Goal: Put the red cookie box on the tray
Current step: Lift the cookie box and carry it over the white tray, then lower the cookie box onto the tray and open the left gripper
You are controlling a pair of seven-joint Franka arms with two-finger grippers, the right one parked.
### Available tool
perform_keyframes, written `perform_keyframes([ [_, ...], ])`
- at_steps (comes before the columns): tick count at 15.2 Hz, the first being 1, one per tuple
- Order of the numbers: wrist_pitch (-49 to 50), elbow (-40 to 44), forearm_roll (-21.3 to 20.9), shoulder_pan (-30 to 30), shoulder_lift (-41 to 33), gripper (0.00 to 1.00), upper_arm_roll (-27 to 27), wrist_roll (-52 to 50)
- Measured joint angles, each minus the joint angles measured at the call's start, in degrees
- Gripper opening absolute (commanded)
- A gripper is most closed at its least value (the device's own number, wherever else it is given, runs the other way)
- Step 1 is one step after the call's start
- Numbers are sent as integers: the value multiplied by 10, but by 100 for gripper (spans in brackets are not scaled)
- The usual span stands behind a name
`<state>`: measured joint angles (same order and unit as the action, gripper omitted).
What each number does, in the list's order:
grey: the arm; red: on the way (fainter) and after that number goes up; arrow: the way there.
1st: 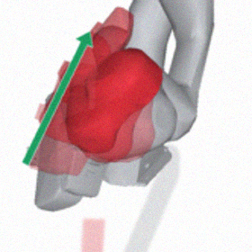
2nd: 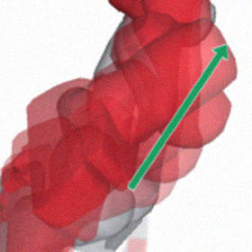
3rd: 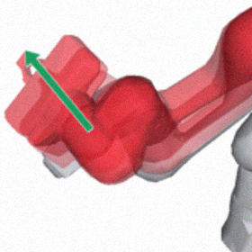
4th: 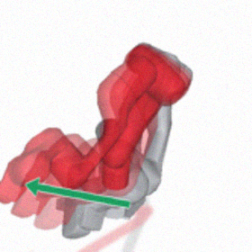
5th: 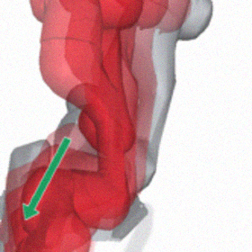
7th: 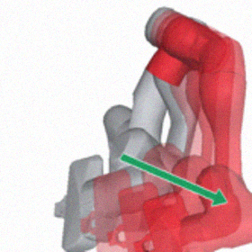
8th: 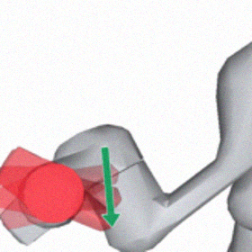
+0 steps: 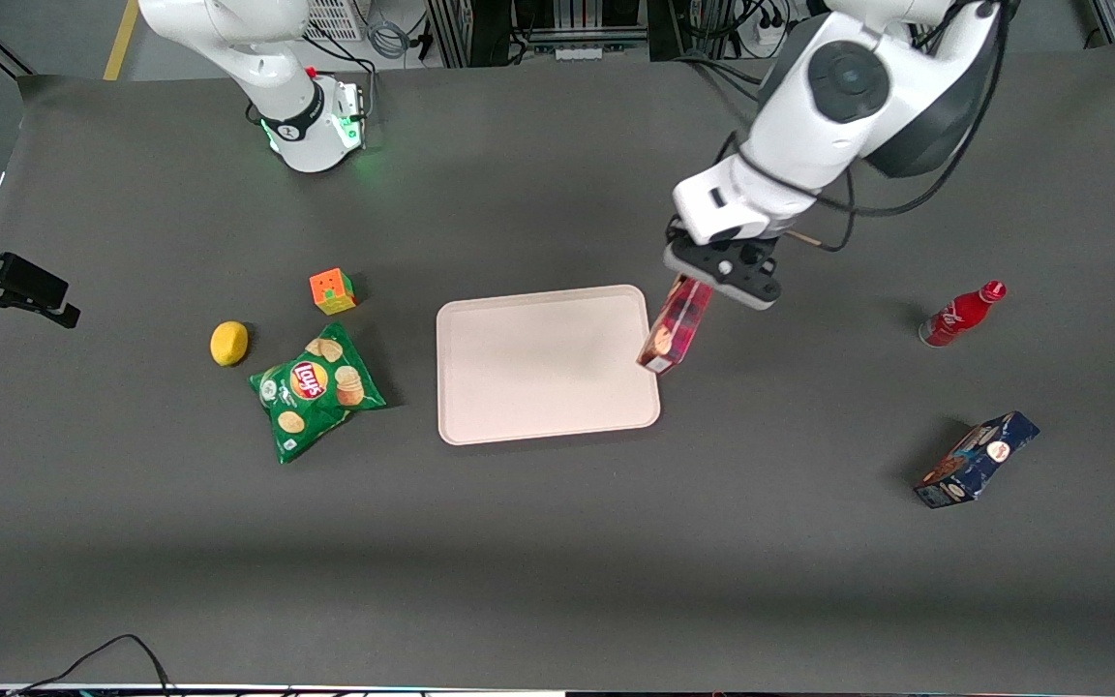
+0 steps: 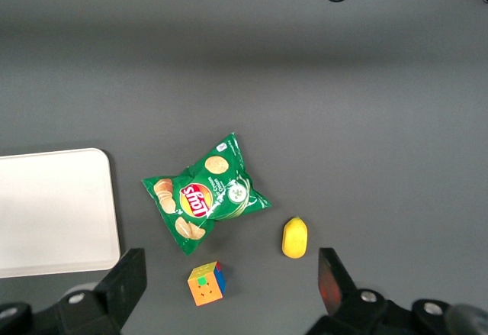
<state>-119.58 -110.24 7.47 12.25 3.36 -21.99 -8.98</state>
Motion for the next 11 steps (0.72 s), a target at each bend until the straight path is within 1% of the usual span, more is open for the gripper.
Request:
perform_keyframes([
  [3,-2,64,-70,37,85,0,0,-136],
  [5,-27,85,-106,55,135,0,0,-208],
  [9,-105,87,-170,78,219,0,0,-311],
  [11,-149,82,-189,86,254,0,2,-345],
])
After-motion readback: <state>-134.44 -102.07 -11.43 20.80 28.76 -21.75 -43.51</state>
